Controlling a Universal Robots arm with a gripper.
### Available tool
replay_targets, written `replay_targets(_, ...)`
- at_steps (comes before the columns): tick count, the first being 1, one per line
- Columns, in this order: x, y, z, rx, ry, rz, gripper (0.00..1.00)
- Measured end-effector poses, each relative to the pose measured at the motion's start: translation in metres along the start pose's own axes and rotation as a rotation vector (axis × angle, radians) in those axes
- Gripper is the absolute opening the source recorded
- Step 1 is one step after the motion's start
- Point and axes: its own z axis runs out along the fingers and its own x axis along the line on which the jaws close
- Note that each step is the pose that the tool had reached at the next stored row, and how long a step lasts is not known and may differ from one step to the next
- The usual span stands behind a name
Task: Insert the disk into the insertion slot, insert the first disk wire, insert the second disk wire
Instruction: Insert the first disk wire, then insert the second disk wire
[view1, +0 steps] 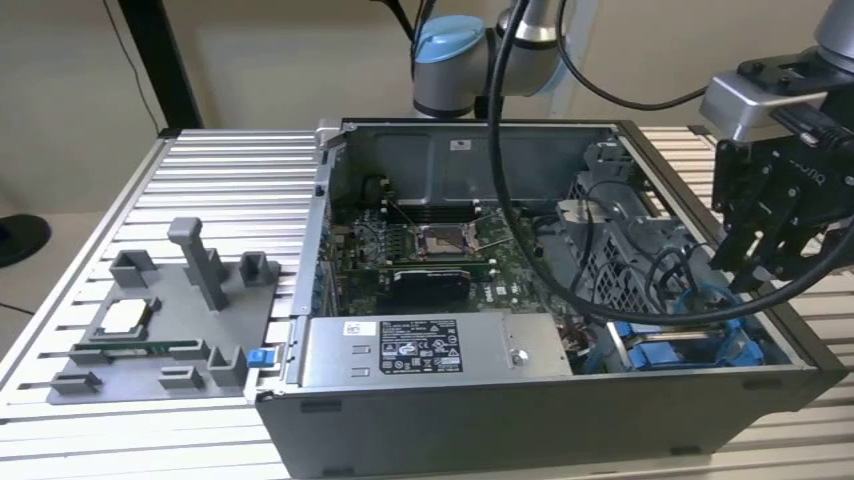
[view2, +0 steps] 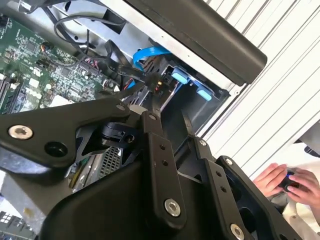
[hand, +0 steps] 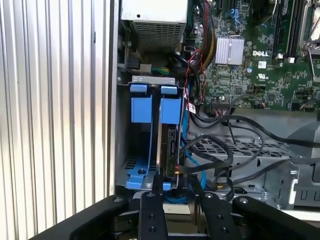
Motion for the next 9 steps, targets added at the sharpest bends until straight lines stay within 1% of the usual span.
replay_targets(2,0.0,-0.0031,-0.0004,0.0,-0.0008,0.0,1.0)
replay_targets(3,0.0,-0.0036,-0.0018,0.0,-0.0006,0.0,1.0)
replay_targets(6,0.0,-0.0044,-0.0131,0.0,-0.0007,0.0,1.0)
replay_targets(9,0.0,-0.0049,-0.0199,0.0,-0.0009,0.0,1.0)
